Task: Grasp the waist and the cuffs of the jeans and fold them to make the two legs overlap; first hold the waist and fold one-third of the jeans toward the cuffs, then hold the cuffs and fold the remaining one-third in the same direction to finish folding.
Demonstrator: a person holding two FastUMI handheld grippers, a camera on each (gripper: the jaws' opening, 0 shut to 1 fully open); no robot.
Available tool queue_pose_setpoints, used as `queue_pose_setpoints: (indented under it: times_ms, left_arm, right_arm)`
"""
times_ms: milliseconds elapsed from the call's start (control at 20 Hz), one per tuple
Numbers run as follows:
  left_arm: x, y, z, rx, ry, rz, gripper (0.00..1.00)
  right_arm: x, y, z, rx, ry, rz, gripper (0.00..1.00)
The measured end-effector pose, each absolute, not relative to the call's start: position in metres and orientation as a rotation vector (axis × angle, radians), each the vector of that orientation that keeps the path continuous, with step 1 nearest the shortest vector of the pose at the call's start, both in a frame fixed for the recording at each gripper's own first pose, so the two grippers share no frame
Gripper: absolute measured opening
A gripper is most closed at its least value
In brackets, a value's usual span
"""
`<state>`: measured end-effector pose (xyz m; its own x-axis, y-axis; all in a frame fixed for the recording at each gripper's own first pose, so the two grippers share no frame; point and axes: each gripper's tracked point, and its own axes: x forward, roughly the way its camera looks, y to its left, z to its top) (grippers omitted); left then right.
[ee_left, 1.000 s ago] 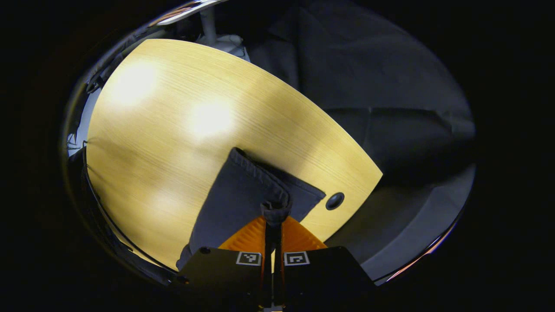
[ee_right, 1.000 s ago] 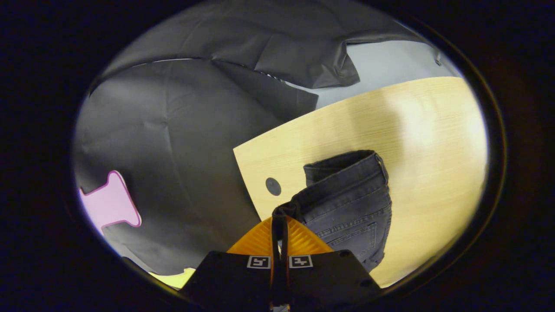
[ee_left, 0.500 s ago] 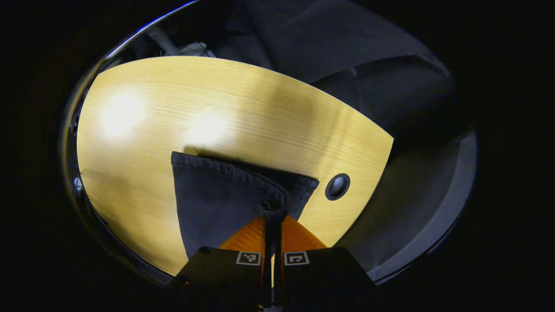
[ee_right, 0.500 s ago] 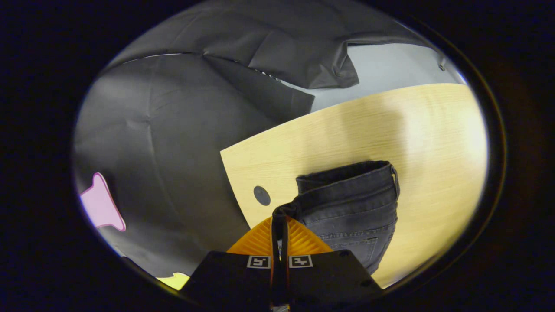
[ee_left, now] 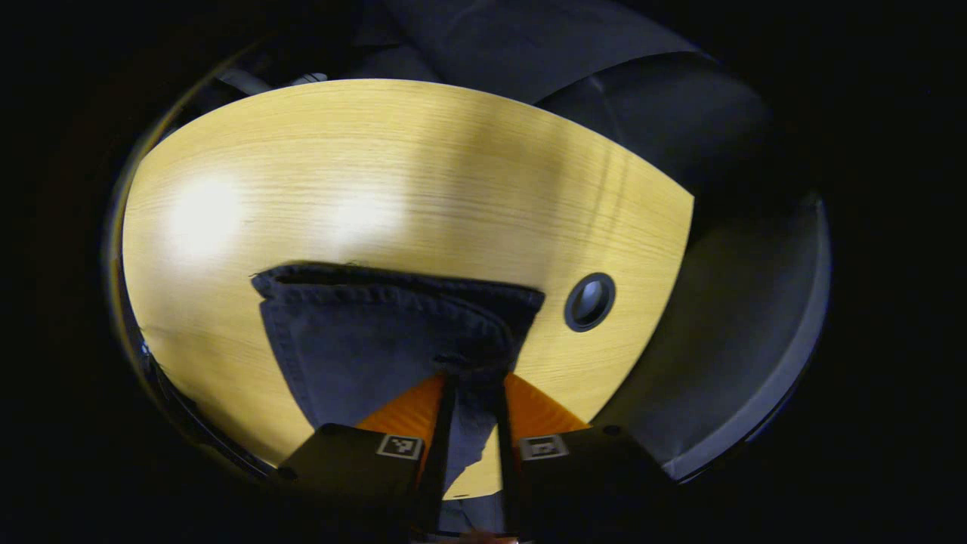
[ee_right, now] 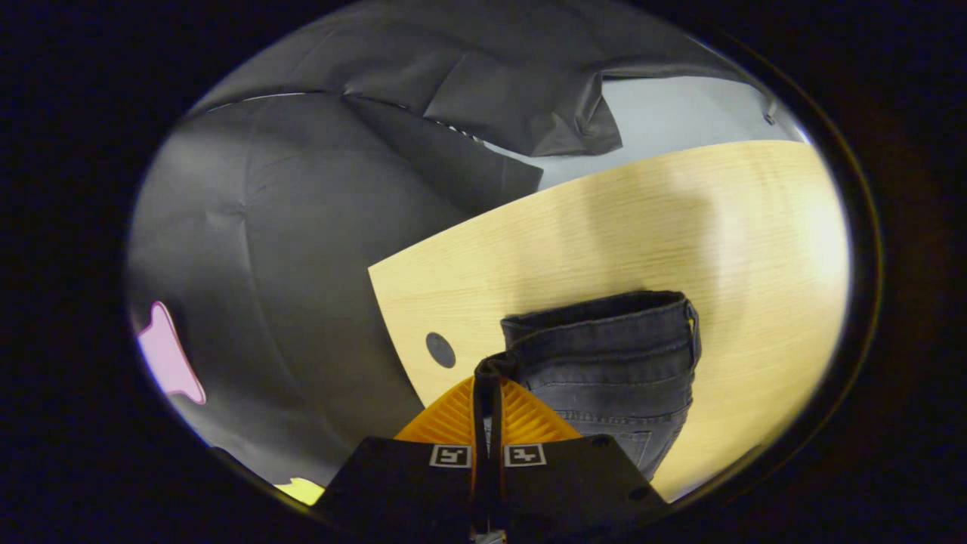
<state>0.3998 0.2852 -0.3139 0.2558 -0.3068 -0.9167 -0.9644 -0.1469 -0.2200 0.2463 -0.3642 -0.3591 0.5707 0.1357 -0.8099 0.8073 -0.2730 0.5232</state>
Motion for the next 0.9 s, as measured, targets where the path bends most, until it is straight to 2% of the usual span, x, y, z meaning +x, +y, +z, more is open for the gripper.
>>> queue_pose_setpoints:
  times_ms: [100,150,200,250,300,350,450,500,550,600,650,800,850,900]
  left_arm:
    - [0.412,0.297,-0.296,-1.63,1.208,0.946,0.65]
    - [0.419,0.303,-0.287,-1.621,1.21,0.956,0.54]
    - [0.429,0.31,-0.276,-1.626,1.205,0.953,0.64]
    - [0.438,0.316,-0.262,-1.633,1.201,0.947,0.66]
    - [0.447,0.323,-0.248,-1.636,1.199,0.945,0.8]
    - [0.456,0.328,-0.233,-1.639,1.204,0.935,0.7]
    - [0.481,0.336,-0.198,-1.608,1.228,0.842,0.77]
    - [0.492,0.338,-0.177,-1.539,1.259,0.759,0.78]
    - [0.498,0.339,-0.156,-1.45,1.297,0.69,0.78]
    - [0.506,0.342,-0.133,-1.367,1.311,0.631,0.92]
    - [0.515,0.344,-0.111,-1.288,1.316,0.574,0.78]
    - [0.53,0.348,-0.047,-1.044,1.364,0.403,0.78]
    - [0.531,0.353,-0.032,-0.962,1.383,0.377,0.94]
    - [0.538,0.358,-0.012,-0.922,1.376,0.346,0.96]
  right_arm:
    - [0.249,-0.366,-0.357,1.744,0.767,-0.795,0.13]
    - [0.247,-0.365,-0.356,1.733,0.768,-0.8,0.19]
    - [0.246,-0.364,-0.354,1.719,0.777,-0.804,0.32]
    - [0.247,-0.367,-0.351,1.708,0.774,-0.802,0.46]
    - [0.245,-0.369,-0.345,1.705,0.774,-0.795,0.6]
    - [0.245,-0.365,-0.339,1.699,0.771,-0.787,0.75]
    - [0.244,-0.362,-0.325,1.676,0.765,-0.764,0.94]
    - [0.243,-0.36,-0.318,1.652,0.77,-0.74,0.95]
    - [0.239,-0.357,-0.312,1.615,0.778,-0.711,0.88]
    - [0.234,-0.353,-0.305,1.569,0.789,-0.683,0.88]
    - [0.229,-0.346,-0.299,1.526,0.797,-0.651,0.96]
    - [0.207,-0.322,-0.273,1.447,0.825,-0.537,0.96]
    - [0.2,-0.314,-0.263,1.428,0.827,-0.506,0.96]
    - [0.191,-0.31,-0.255,1.395,0.833,-0.481,0.96]
